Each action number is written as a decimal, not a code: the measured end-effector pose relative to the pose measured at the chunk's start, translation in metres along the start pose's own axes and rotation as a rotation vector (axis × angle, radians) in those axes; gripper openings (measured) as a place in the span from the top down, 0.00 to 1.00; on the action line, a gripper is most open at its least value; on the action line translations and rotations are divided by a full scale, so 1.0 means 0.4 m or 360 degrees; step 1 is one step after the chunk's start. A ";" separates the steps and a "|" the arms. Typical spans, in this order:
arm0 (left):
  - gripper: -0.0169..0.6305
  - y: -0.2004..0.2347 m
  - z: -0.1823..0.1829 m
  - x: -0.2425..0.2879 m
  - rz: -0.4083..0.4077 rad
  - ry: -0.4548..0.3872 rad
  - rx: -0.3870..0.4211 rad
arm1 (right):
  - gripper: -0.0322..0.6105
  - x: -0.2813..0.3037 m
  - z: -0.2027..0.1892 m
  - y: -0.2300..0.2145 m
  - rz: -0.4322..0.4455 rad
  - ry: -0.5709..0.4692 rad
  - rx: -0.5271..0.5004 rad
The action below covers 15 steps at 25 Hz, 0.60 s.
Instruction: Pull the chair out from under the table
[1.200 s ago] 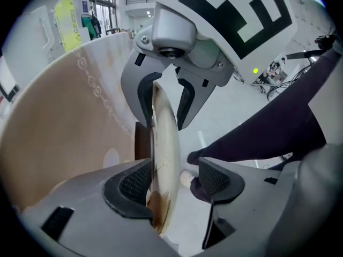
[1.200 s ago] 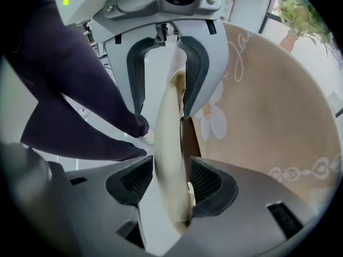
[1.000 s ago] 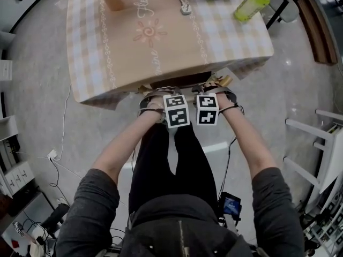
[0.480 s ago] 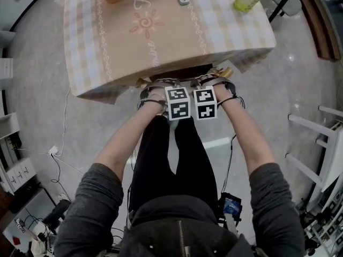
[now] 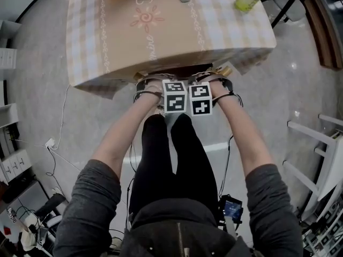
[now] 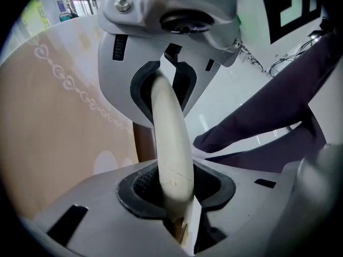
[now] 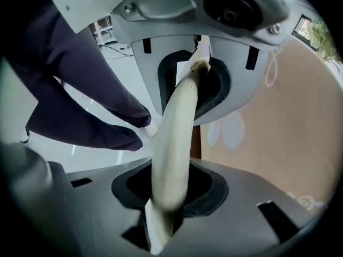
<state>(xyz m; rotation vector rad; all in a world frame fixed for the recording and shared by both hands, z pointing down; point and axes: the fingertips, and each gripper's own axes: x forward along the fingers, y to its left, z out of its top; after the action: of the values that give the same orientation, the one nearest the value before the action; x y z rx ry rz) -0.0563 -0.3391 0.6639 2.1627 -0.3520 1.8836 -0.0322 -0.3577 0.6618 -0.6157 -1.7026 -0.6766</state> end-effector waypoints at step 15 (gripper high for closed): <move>0.77 -0.003 0.002 -0.002 0.0024 0.0010 -0.0012 | 0.77 -0.001 0.000 0.004 0.0016 0.0014 -0.0008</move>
<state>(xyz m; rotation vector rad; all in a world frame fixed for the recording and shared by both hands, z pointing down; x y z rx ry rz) -0.0553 -0.3382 0.6631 2.1550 -0.3747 1.8937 -0.0311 -0.3566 0.6614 -0.6240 -1.6892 -0.6756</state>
